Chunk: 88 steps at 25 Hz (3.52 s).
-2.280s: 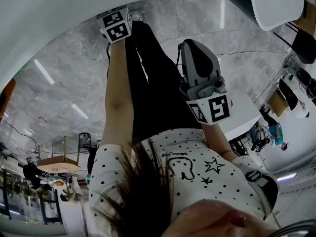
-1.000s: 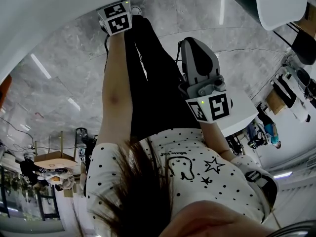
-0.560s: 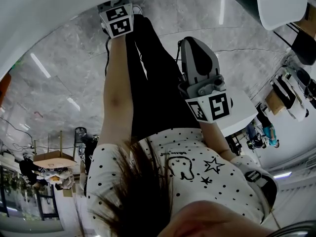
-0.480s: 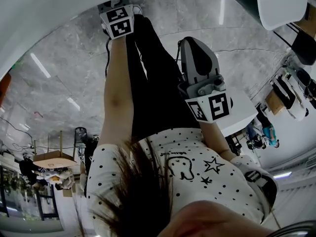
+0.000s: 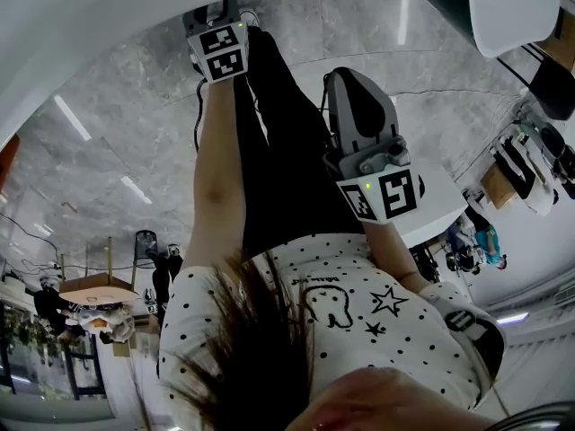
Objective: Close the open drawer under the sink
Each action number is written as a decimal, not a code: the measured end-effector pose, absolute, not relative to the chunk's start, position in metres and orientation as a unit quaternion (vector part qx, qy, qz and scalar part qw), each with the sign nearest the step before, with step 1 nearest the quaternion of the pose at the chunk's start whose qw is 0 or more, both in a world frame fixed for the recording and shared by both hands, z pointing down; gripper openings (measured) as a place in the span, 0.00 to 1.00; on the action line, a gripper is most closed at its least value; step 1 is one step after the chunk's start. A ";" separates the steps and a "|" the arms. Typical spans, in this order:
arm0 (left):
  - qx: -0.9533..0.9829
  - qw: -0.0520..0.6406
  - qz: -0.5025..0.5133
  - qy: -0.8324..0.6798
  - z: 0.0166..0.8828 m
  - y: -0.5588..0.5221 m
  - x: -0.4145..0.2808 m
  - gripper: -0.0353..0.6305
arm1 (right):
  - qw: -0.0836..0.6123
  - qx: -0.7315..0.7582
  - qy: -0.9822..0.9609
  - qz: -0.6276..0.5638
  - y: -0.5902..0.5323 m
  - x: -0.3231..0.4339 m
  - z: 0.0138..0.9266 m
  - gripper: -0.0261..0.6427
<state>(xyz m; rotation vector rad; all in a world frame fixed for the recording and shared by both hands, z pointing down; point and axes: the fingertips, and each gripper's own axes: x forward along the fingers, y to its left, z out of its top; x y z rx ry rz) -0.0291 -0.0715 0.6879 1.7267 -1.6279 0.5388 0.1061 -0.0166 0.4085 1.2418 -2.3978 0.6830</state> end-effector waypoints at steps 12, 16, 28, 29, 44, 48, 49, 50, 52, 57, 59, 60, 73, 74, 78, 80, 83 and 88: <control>0.664 0.359 0.212 -0.621 0.692 -0.046 -0.021 0.25 | 0.182 0.431 -0.850 0.243 -0.018 0.096 0.414 0.06; 0.664 0.364 0.214 -0.617 0.693 -0.034 -0.018 0.25 | 0.184 0.428 -0.851 0.244 -0.017 0.092 0.415 0.06; 0.662 0.384 0.224 -0.604 0.700 0.004 0.000 0.25 | 0.187 0.421 -0.853 0.243 -0.013 0.086 0.418 0.06; 0.662 0.384 0.226 -0.603 0.700 0.006 0.000 0.25 | 0.187 0.420 -0.854 0.244 -0.012 0.085 0.419 0.06; 0.669 0.385 0.228 -0.594 0.697 0.034 0.014 0.24 | 0.192 0.406 -0.859 0.246 -0.003 0.076 0.421 0.06; 0.669 0.384 0.226 -0.594 0.697 0.038 0.015 0.24 | 0.195 0.401 -0.860 0.248 0.001 0.073 0.423 0.06; 0.669 0.384 0.225 -0.595 0.697 0.038 0.016 0.24 | 0.195 0.400 -0.861 0.248 0.002 0.073 0.423 0.06; 0.669 0.384 0.224 -0.595 0.696 0.039 0.017 0.24 | 0.196 0.399 -0.861 0.248 0.003 0.073 0.423 0.06; 0.670 0.383 0.222 -0.596 0.695 0.040 0.018 0.24 | 0.197 0.397 -0.861 0.249 0.006 0.074 0.423 0.06; 0.669 0.382 0.217 -0.600 0.693 0.040 0.018 0.24 | 0.200 0.391 -0.863 0.251 0.011 0.072 0.425 0.06; 0.668 0.383 0.217 -0.600 0.693 0.041 0.019 0.24 | 0.201 0.389 -0.863 0.252 0.012 0.072 0.425 0.06; 0.668 0.383 0.217 -0.600 0.693 0.041 0.019 0.24 | 0.202 0.389 -0.863 0.252 0.012 0.073 0.426 0.06; 0.666 0.385 0.219 -0.601 0.694 0.043 0.017 0.24 | 0.199 0.391 -0.863 0.252 0.009 0.073 0.424 0.06; 0.666 0.385 0.219 -0.601 0.694 0.043 0.017 0.24 | 0.198 0.392 -0.863 0.251 0.009 0.073 0.424 0.06; 0.664 0.389 0.217 -0.601 0.695 0.044 0.017 0.24 | 0.196 0.392 -0.863 0.250 0.008 0.074 0.423 0.06; 0.660 0.394 0.215 -0.603 0.695 0.045 0.016 0.24 | 0.196 0.392 -0.863 0.251 0.008 0.074 0.423 0.06; 0.653 0.404 0.208 -0.606 0.694 0.047 0.015 0.24 | 0.197 0.391 -0.863 0.252 0.010 0.075 0.424 0.06; 0.651 0.441 0.209 -0.582 0.698 0.071 0.020 0.24 | 0.196 0.387 -0.865 0.252 0.013 0.077 0.423 0.06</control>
